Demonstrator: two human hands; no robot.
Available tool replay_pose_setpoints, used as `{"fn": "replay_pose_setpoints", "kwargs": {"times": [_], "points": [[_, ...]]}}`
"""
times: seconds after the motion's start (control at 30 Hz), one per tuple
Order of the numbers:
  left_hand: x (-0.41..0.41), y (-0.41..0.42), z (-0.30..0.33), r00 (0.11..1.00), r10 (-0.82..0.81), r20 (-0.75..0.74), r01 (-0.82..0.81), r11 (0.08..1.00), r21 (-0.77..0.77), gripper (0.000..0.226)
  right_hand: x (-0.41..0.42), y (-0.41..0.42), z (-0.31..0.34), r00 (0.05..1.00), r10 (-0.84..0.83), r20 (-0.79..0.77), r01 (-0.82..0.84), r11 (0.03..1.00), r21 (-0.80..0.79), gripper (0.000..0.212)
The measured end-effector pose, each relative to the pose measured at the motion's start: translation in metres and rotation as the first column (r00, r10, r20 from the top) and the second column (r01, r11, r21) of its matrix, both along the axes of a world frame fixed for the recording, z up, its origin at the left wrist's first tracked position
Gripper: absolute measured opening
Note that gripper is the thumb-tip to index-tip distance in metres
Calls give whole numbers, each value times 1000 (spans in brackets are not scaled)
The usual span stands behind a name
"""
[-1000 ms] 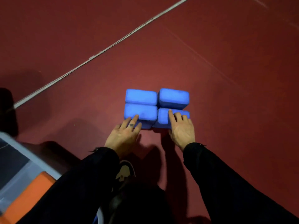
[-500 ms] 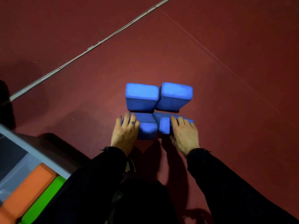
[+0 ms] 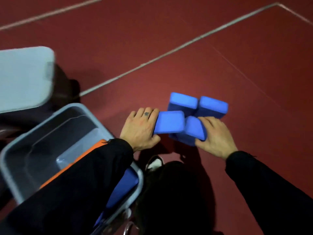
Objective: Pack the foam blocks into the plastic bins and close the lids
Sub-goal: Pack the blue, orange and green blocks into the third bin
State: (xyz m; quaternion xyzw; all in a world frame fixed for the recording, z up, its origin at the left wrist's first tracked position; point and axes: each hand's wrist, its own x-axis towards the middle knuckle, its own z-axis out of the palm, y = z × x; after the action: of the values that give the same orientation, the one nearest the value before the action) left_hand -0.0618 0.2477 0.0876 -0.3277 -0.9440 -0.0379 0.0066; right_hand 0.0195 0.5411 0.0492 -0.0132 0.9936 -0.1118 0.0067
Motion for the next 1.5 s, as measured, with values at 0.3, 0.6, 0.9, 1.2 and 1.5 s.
{"fn": "replay_pose_setpoints", "kwargs": {"times": [0.3,0.6,0.9,1.2,1.5], "points": [[55,-213,91,916,375,-143,-372,927,52,85,-32,-146,95,958,138,-251,-188,964,-187,79],[123,-377,52,683,731,-14,-728,682,70,81,-73,-344,112,896,390,-209,-441,830,-341,83],[107,-399,-42,783,604,148,-596,797,-98,91,-123,-428,45,767,634,102,-630,773,-70,87],[90,-379,-122,691,641,335,-613,765,-198,91,-147,-436,-30,696,640,327,-677,736,1,92],[82,-365,-173,676,686,270,-679,722,-132,98,-138,-432,-102,627,621,471,-706,709,4,94]]}}
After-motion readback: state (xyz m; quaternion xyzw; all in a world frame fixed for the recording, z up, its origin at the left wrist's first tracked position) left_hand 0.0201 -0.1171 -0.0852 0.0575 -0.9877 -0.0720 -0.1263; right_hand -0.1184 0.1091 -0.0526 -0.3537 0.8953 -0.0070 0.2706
